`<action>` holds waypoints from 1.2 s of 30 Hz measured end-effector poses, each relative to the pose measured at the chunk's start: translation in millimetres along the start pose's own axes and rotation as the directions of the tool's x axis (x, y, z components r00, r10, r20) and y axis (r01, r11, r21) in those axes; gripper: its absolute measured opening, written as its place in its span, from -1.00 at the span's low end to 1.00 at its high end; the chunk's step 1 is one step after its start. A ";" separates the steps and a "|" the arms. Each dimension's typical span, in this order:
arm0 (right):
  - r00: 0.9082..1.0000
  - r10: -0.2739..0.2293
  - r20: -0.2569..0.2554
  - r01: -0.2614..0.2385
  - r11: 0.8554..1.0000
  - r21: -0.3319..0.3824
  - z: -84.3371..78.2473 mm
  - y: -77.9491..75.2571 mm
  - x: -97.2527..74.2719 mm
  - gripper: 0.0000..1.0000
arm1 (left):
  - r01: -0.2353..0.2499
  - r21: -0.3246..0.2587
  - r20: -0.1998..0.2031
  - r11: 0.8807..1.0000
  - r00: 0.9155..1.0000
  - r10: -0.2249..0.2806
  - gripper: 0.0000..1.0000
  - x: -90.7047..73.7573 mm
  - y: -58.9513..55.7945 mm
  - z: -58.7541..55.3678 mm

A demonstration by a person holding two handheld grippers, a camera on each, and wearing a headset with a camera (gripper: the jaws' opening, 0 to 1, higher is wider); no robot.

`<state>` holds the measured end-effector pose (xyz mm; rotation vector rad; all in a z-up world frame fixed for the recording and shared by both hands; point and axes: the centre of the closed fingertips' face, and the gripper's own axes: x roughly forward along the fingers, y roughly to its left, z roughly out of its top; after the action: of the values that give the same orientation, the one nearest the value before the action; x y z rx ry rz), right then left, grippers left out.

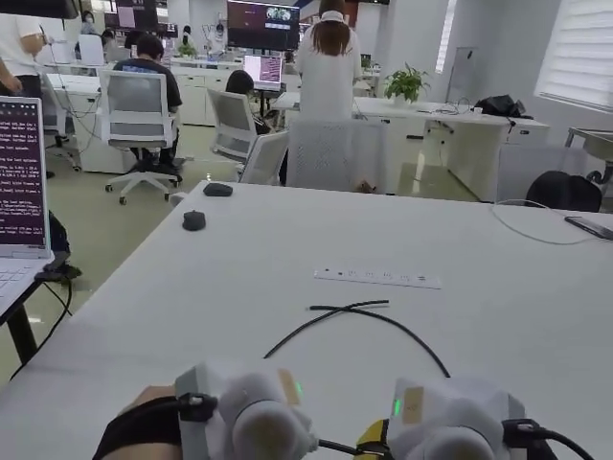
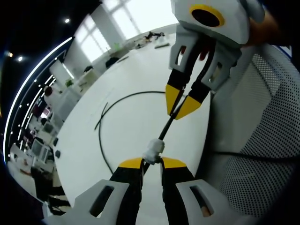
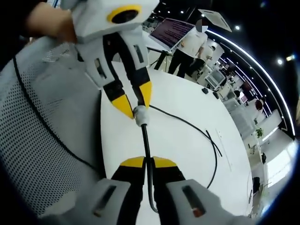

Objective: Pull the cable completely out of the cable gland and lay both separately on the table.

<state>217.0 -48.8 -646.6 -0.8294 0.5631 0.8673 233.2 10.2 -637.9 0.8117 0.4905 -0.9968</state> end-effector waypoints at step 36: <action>0.992 0.023 -0.121 -0.022 1.000 0.011 -24.7 3.5 4.2 -0.92 | 0.003 -0.016 -0.012 1.000 1.000 -0.003 -0.96 -3.5 1.2 -4.7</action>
<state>213.8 -65.9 -665.0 -0.8726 0.6834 0.8383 232.5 16.2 -637.9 0.8036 0.5096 -0.9905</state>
